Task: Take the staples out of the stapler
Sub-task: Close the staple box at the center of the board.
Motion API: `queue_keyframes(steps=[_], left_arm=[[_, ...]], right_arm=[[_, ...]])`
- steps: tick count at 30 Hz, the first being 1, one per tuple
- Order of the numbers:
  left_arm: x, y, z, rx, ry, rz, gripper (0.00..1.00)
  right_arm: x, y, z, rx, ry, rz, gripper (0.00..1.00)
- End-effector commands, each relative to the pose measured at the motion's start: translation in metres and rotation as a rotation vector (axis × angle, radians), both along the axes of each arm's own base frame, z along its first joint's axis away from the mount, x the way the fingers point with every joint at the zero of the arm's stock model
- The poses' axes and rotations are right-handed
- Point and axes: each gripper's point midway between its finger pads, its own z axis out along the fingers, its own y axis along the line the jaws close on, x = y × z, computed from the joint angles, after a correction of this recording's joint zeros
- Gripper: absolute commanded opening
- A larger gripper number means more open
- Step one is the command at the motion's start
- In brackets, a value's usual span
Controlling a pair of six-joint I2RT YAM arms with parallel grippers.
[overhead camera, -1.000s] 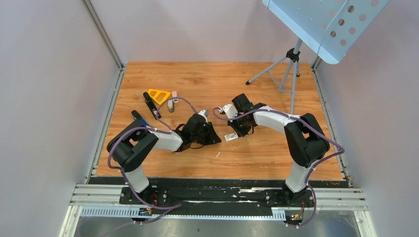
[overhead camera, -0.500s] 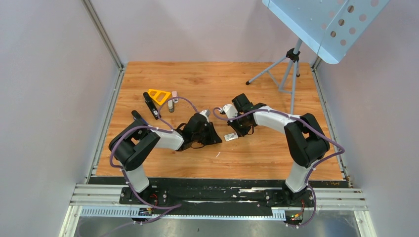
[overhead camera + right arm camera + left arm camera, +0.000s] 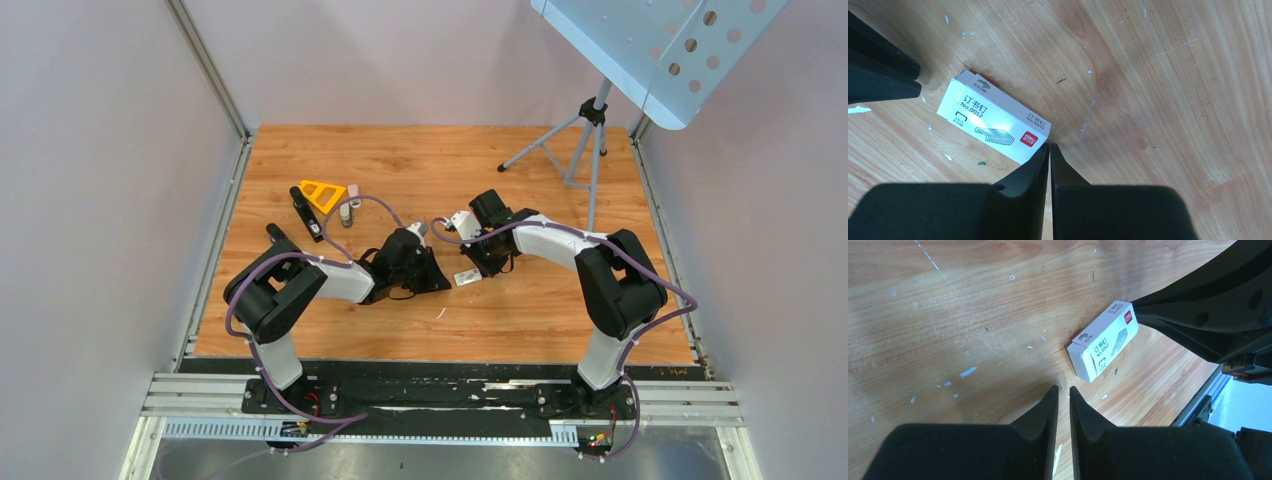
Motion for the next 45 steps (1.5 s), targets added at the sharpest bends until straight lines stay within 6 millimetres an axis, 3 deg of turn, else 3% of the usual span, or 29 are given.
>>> queue_keyframes(steps=[1,39,45], left_arm=[[-0.005,0.001,-0.013,0.034,0.033,-0.009,0.15],[-0.006,-0.007,-0.026,0.062,0.081,-0.05,0.12],[-0.006,-0.005,-0.025,0.066,0.076,-0.043,0.12]], right_arm=[[-0.032,-0.008,-0.022,-0.049,0.127,0.011,0.08],[-0.041,0.007,-0.018,0.005,0.162,0.03,0.08],[-0.037,0.001,-0.02,-0.029,0.141,0.029,0.08]])
